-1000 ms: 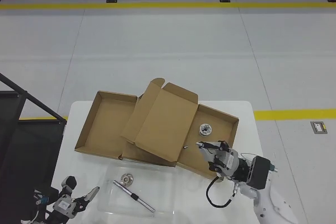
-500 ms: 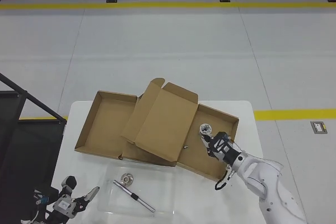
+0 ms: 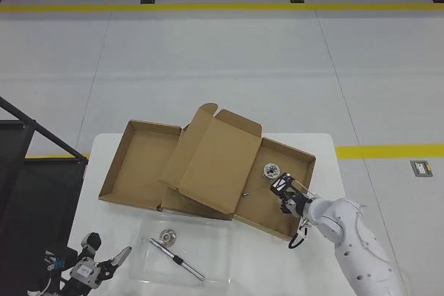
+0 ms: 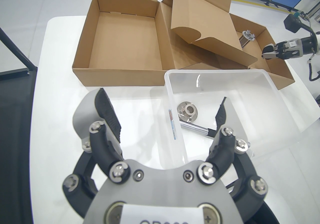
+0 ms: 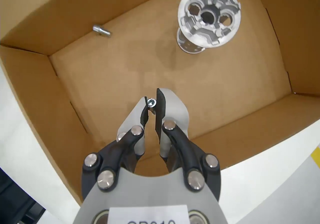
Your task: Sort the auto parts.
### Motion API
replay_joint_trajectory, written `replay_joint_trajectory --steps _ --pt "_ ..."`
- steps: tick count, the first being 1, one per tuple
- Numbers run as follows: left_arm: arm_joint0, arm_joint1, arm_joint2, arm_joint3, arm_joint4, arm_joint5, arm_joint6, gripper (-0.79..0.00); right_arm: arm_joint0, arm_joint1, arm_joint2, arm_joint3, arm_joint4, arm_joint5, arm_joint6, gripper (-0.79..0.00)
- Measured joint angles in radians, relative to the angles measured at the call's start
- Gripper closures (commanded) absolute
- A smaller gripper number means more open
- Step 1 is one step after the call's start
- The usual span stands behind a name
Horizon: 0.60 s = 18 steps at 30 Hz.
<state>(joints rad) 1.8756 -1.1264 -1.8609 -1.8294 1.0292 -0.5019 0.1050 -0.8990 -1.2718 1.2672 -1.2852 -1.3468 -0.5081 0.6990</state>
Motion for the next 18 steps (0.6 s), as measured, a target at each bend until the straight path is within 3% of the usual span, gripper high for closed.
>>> replay_joint_trajectory --steps 1,5,8,15,18 --pt "0.000 0.000 0.000 0.000 0.000 0.000 0.000 -0.785 0.004 0.000 -0.002 0.007 0.001 0.007 0.005 -0.228" --pt "0.000 0.000 0.000 0.000 0.000 0.000 0.000 -0.785 0.010 0.001 -0.004 0.022 0.006 0.021 -0.002 -0.397" --pt "0.000 0.000 0.000 0.000 0.000 0.000 0.000 -0.785 0.006 0.004 -0.002 0.018 -0.014 0.043 -0.016 -0.776" --pt "0.000 -0.002 -0.004 -0.030 0.038 0.039 0.021 -0.785 -0.070 0.017 0.022 -0.109 -0.058 0.067 -0.091 -0.785" --pt "0.010 0.001 -0.005 -0.089 0.134 0.037 0.009 -0.785 -0.139 0.026 0.051 -0.221 -0.073 0.060 -0.198 -0.785"
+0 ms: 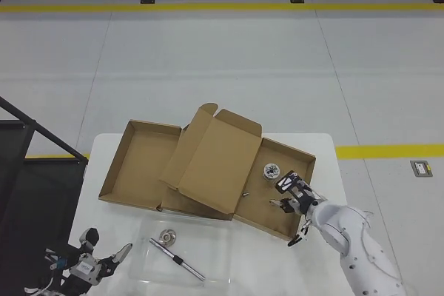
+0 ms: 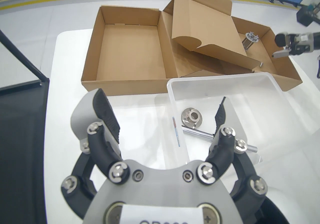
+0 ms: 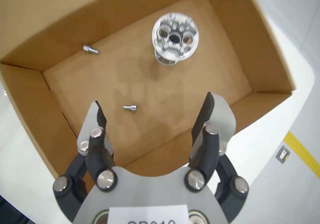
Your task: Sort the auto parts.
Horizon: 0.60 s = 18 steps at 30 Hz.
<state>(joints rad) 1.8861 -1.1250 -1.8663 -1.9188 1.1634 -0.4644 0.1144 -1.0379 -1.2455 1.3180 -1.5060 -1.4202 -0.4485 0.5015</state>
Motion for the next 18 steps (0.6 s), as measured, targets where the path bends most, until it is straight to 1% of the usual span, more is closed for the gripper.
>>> replay_joint_trajectory --steps 3,4,6,8,11,15,18 --pt "0.014 0.005 0.011 -0.071 0.143 -0.016 -0.011 -0.785 -0.089 0.012 0.035 -0.124 -0.005 -0.057 -0.153 -0.785" --pt "0.016 0.008 0.020 -0.100 0.200 -0.034 -0.028 -0.785 -0.122 0.017 0.047 -0.168 -0.017 -0.079 -0.214 -0.785" --pt "0.011 0.012 0.032 -0.140 0.276 -0.062 -0.062 -0.785 -0.167 0.022 0.064 -0.227 -0.038 -0.099 -0.309 -0.785" --pt "-0.007 0.018 0.052 -0.184 0.371 -0.099 -0.104 -0.785 -0.213 0.029 0.080 -0.278 -0.058 -0.125 -0.437 -0.785" --pt "-0.042 0.029 0.096 -0.239 0.525 -0.176 -0.135 -0.785 -0.266 0.039 0.099 -0.314 -0.101 -0.198 -0.643 -0.785" --pt "-0.100 0.044 0.176 -0.282 0.719 -0.287 -0.173 -0.785 -0.311 0.060 0.116 -0.304 -0.202 -0.339 -0.952 -0.785" --pt "-0.147 0.051 0.237 -0.295 0.819 -0.350 -0.209 -0.785 -0.331 0.072 0.122 -0.290 -0.278 -0.394 -1.110 -0.785"
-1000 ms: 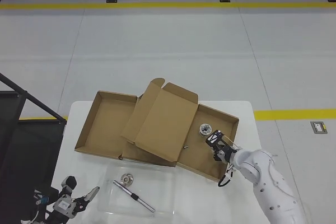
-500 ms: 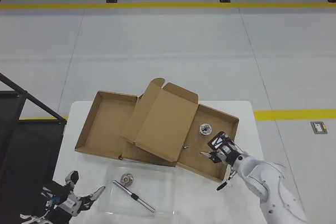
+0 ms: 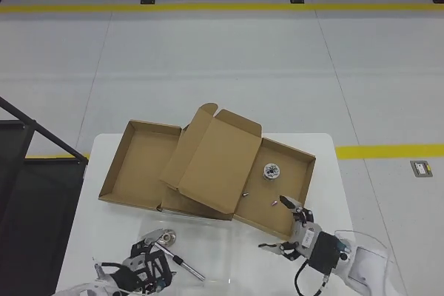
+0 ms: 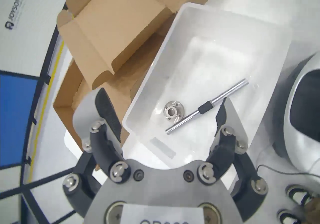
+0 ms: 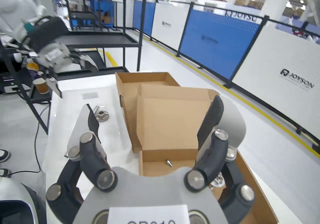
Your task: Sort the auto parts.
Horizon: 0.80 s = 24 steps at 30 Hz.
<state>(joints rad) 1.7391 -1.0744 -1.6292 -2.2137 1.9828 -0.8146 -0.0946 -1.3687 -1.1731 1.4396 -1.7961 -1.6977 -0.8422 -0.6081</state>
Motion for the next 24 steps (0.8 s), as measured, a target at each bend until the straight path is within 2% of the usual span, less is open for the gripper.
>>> replay_joint_trajectory --steps 1,3,12,15,18,20,24 --pt "-0.020 0.003 0.025 -0.003 0.037 -0.030 -0.017 -0.785 -0.007 0.004 -0.002 0.002 -0.031 -0.017 -0.052 -0.785" --pt "-0.039 0.004 0.045 -0.006 0.070 -0.050 -0.034 -0.785 -0.009 0.005 -0.003 0.002 -0.043 -0.021 -0.084 -0.785" --pt "-0.037 0.005 0.047 0.003 0.069 -0.054 -0.032 -0.785 -0.009 0.005 -0.003 0.001 -0.035 -0.019 -0.065 -0.785" --pt "-0.057 0.008 0.055 0.027 0.080 -0.083 -0.071 -0.785 -0.009 0.005 -0.003 0.001 -0.035 -0.019 -0.065 -0.785" --pt "-0.102 0.010 0.073 0.033 0.072 -0.161 -0.121 -0.785 -0.009 0.005 -0.003 0.001 -0.035 -0.019 -0.065 -0.785" --pt "-0.138 0.014 0.110 0.039 0.097 -0.199 -0.165 -0.785 -0.009 0.005 -0.003 0.001 -0.035 -0.019 -0.065 -0.785" --pt "-0.192 0.040 0.241 0.076 0.175 -0.198 -0.235 -0.785 -0.009 0.005 -0.003 0.001 -0.035 -0.019 -0.065 -0.785"
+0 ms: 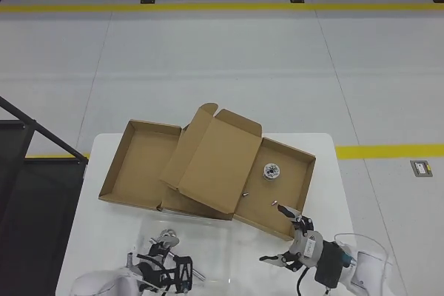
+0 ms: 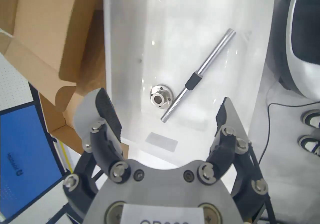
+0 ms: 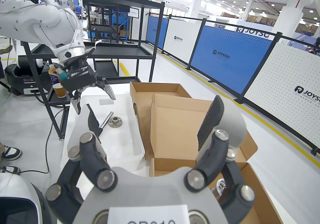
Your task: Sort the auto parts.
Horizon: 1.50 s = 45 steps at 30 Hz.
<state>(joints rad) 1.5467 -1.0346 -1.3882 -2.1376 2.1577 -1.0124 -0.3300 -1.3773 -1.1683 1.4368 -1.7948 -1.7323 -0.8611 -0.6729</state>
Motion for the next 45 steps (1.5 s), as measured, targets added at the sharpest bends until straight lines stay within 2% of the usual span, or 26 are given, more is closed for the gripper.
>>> replay_joint_trajectory --steps 3,5,11,14,20,25,27,28,29,39,45 --pt "-0.060 0.027 0.097 0.041 0.024 0.000 -0.049 -0.776 0.000 0.000 0.000 0.000 0.000 0.000 0.000 -0.785" --pt "-0.109 0.045 0.151 0.071 0.010 0.000 -0.083 -0.733 0.000 0.000 0.000 0.000 0.000 0.000 0.000 -0.785" --pt "-0.229 0.079 0.248 0.125 -0.107 0.000 -0.192 -0.523 0.000 0.000 0.000 0.000 0.000 0.000 0.000 -0.785" --pt "-0.271 0.095 0.285 0.146 -0.180 0.000 -0.244 -0.514 0.000 0.000 0.000 0.000 0.000 0.000 0.000 -0.785" --pt "-0.356 0.138 0.392 0.210 -0.314 0.000 -0.388 -0.551 0.000 0.000 0.000 0.000 0.000 0.000 0.000 -0.785" --pt "-0.461 0.164 0.496 0.269 -0.442 0.000 -0.479 -0.511 0.000 0.000 0.000 0.000 0.000 0.000 0.000 -0.785" --pt "-0.496 0.169 0.528 0.290 -0.470 0.000 -0.479 -0.480 0.000 0.000 0.000 0.000 0.000 0.000 0.000 -0.785" --pt "-0.518 0.172 0.548 0.304 -0.485 0.000 -0.478 -0.416 0.000 0.000 0.000 0.000 0.000 0.000 0.000 -0.785" --pt "-0.533 0.174 0.562 0.314 -0.494 0.000 -0.478 -0.388 0.000 0.000 0.000 0.000 0.000 0.000 0.000 -0.785" --pt "-0.659 0.179 0.703 0.411 -0.566 0.000 -0.478 -0.422 0.000 0.000 0.000 0.000 0.000 0.000 0.000 -0.785" --pt "-0.698 0.172 0.748 0.444 -0.590 0.000 -0.478 -0.391 0.000 0.000 0.000 0.000 0.000 0.000 0.000 -0.785"
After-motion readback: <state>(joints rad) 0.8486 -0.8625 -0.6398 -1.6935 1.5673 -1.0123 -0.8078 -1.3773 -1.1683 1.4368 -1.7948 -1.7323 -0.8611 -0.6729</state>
